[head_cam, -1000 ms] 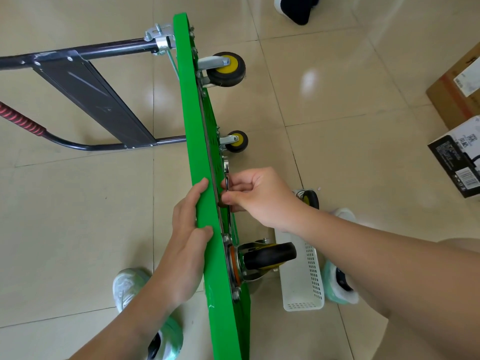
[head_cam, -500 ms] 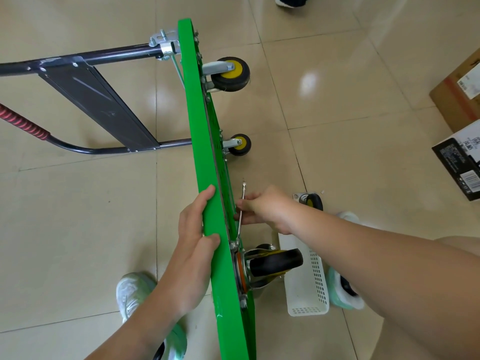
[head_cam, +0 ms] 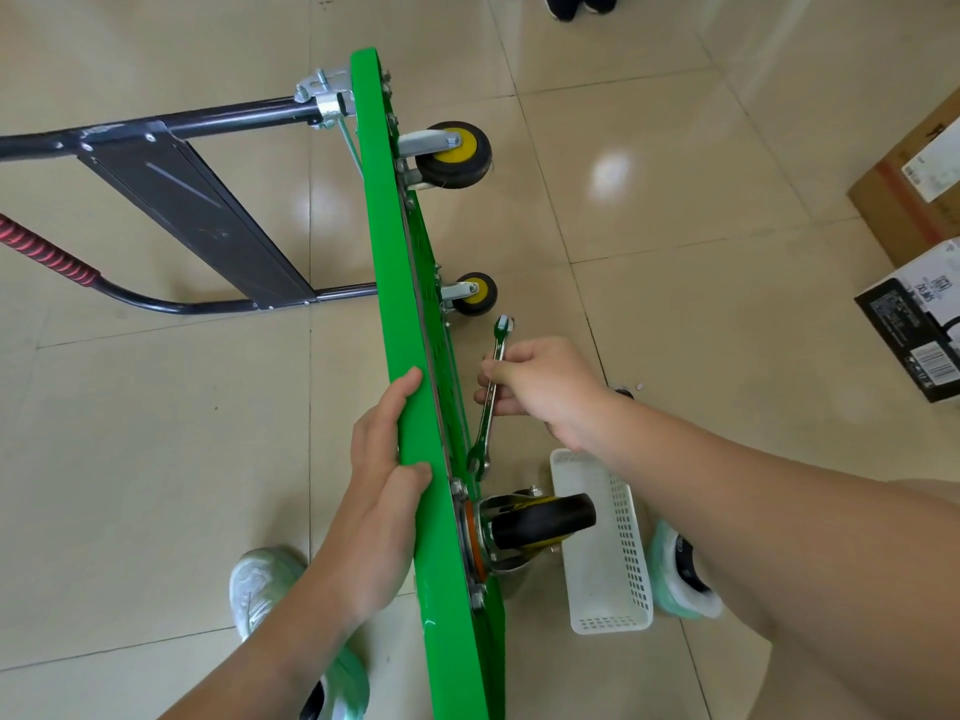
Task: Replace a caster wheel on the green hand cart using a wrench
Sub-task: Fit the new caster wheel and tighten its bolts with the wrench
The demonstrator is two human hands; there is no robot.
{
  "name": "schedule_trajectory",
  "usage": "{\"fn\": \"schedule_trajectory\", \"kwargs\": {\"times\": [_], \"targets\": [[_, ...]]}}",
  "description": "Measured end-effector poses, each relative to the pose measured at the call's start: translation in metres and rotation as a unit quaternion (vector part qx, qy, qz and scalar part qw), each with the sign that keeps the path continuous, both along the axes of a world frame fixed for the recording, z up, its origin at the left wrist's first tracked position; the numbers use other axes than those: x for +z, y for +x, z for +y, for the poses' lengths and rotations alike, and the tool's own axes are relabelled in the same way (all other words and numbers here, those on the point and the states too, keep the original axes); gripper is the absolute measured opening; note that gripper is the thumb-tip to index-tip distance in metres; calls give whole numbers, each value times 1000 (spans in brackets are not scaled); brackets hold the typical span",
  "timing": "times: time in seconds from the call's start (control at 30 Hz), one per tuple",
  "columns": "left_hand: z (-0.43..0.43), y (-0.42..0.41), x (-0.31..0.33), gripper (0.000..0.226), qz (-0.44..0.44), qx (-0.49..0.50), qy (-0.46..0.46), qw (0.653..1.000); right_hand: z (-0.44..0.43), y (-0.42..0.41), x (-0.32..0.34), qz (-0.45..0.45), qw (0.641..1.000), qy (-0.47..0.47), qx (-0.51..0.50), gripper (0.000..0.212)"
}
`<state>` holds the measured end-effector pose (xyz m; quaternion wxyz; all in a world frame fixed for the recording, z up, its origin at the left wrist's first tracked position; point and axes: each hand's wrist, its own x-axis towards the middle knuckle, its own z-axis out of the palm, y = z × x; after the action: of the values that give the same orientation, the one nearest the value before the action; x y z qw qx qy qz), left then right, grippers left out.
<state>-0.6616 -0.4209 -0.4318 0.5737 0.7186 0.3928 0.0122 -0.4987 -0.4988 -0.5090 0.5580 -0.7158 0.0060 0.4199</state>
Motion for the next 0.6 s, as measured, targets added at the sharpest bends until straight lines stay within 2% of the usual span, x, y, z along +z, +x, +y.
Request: {"fn": "schedule_trajectory", "kwargs": {"times": [0.13,0.33,0.47,0.6], "targets": [[1,-1,-6,76,-8,3,1,1000,1,2,9,5,1000,9,-10,8],[3,-11,-21,79,-14,2,13,1000,-4,-10,14,-15,998,-41,47,25],[4,-14,-23,79,-22,4,22,1000,-10,-18,13,-10,995,-61,76,19],[4,-13,-22,79,-29,5,25,999,-15,-19,17,-50,994,-35,85,16]]}}
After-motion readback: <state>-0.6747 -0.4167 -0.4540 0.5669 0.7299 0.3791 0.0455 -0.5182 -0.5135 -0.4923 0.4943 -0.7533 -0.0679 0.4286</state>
